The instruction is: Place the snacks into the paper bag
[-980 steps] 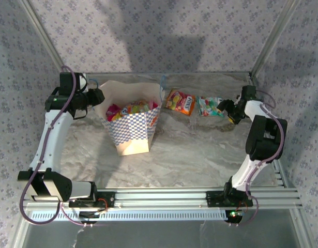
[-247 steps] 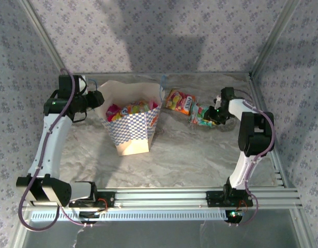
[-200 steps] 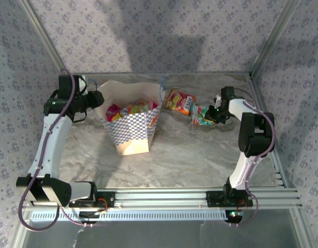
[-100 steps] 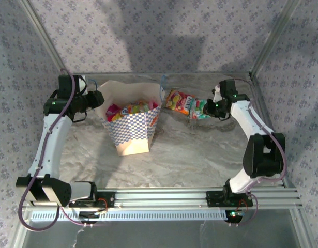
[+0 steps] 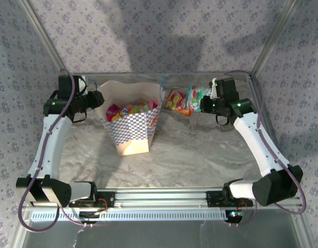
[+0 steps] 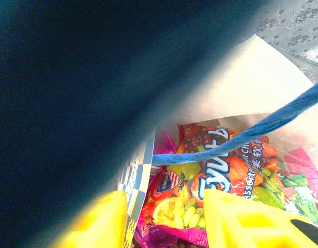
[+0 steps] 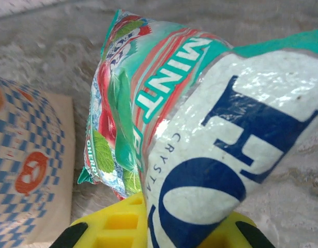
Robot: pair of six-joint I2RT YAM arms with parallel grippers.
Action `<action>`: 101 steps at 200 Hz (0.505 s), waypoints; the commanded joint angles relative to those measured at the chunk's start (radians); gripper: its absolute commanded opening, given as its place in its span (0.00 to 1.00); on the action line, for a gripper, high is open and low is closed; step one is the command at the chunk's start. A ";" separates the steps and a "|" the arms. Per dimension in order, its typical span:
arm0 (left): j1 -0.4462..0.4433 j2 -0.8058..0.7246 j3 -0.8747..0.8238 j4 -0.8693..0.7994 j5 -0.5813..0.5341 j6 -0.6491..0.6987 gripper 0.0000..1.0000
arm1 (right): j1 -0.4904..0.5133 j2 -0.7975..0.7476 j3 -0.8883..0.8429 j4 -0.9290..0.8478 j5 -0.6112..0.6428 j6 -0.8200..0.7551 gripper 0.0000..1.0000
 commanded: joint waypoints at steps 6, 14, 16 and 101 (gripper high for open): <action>-0.007 -0.026 0.004 0.007 0.019 0.011 0.42 | 0.039 -0.054 0.099 -0.012 0.100 0.001 0.15; -0.008 -0.026 0.004 0.006 0.018 0.011 0.42 | 0.062 -0.061 0.118 -0.026 0.137 -0.011 0.16; -0.008 -0.026 0.004 0.007 0.019 0.010 0.42 | 0.067 -0.063 0.123 -0.029 0.145 -0.014 0.16; -0.008 -0.036 0.001 0.016 0.021 0.005 0.42 | 0.258 -0.071 0.317 0.016 0.225 -0.122 0.15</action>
